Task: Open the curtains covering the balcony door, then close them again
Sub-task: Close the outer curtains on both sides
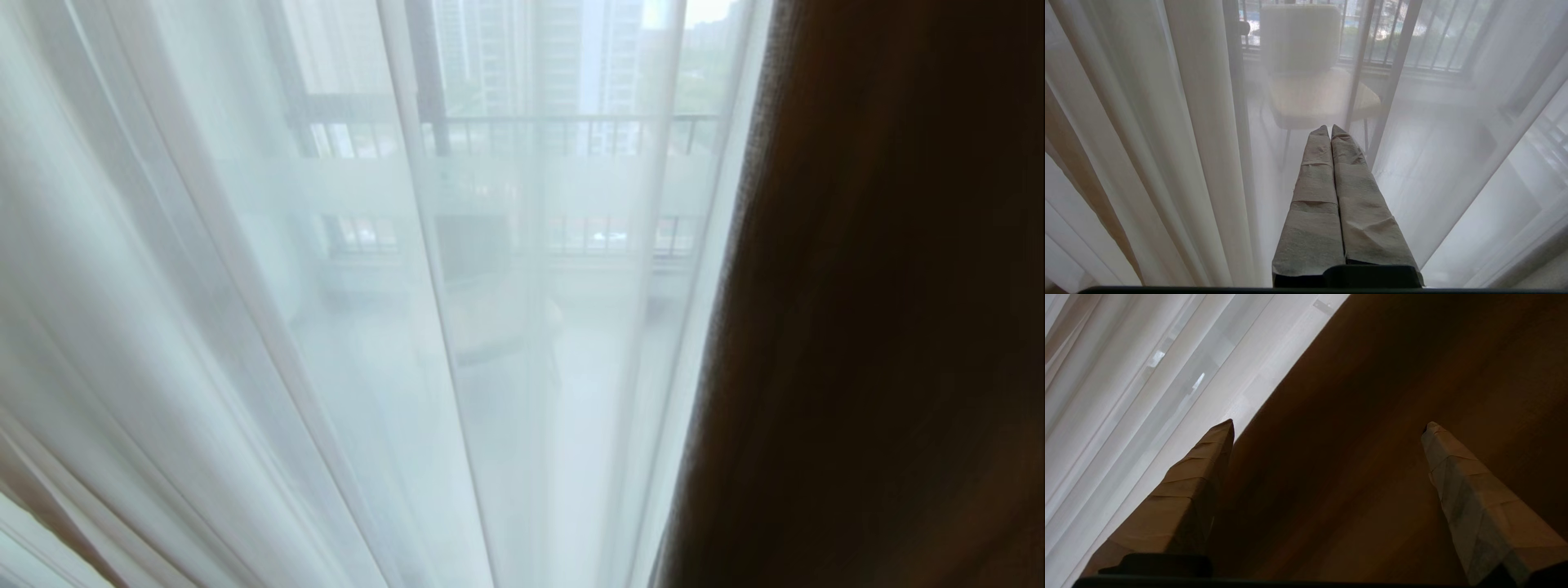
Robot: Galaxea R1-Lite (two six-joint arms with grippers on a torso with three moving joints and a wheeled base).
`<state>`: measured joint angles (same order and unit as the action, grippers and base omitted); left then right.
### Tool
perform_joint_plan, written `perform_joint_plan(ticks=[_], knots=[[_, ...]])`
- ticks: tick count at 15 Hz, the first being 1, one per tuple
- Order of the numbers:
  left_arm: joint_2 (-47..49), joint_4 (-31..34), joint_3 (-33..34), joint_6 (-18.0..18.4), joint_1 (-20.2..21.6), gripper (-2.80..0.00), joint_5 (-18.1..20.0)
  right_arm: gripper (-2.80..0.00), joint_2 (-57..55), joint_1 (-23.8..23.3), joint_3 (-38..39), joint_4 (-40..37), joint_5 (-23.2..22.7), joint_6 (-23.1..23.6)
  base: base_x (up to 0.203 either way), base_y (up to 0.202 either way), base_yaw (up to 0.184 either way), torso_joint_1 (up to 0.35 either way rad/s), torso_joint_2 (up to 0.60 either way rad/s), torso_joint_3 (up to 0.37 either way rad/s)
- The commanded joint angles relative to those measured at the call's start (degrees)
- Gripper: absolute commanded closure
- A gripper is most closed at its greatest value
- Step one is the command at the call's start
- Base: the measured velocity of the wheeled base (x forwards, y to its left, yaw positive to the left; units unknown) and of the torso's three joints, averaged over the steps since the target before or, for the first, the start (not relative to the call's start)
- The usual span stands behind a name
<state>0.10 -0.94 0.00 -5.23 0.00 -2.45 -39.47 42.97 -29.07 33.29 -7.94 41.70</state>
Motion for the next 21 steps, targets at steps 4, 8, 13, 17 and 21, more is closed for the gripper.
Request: perform_joint_plan(ticks=[4, 8, 13, 17, 21], knots=[[-0.02, -0.03, 0.00, -0.04, 0.00, 0.00, -0.09, 0.00, 7.14, -6.12, 5.00, -1.98, -0.39, -2.12, 0.000, 0.000, 0.000, 0.000, 0.00, 0.000], [-0.01, -0.03, 0.00, -0.04, 0.00, 0.00, -0.10, 0.00, 8.21, -15.39, 5.82, -5.57, -0.49, -7.48, 0.000, 0.000, 0.000, 0.000, 0.00, 0.000], [-0.08, -0.03, 0.00, -0.04, 0.00, 0.00, -0.07, 0.00, 8.55, -30.36, 8.94, -9.50, -0.50, -16.73, 0.000, 0.000, 0.000, 0.000, 0.00, 0.000], [-0.01, -0.03, 0.00, -0.04, 0.00, 0.00, -0.01, 0.00, 9.24, -36.53, 15.21, -11.03, -0.16, -20.97, 0.000, 0.000, 0.000, 0.000, 0.00, 0.000], [-0.08, -0.03, 0.00, -0.04, 0.00, 0.00, -0.05, 0.00, 12.63, -39.77, 23.39, -6.67, 0.09, -23.13, 0.000, 0.000, 0.000, 0.000, 0.00, 0.000]])
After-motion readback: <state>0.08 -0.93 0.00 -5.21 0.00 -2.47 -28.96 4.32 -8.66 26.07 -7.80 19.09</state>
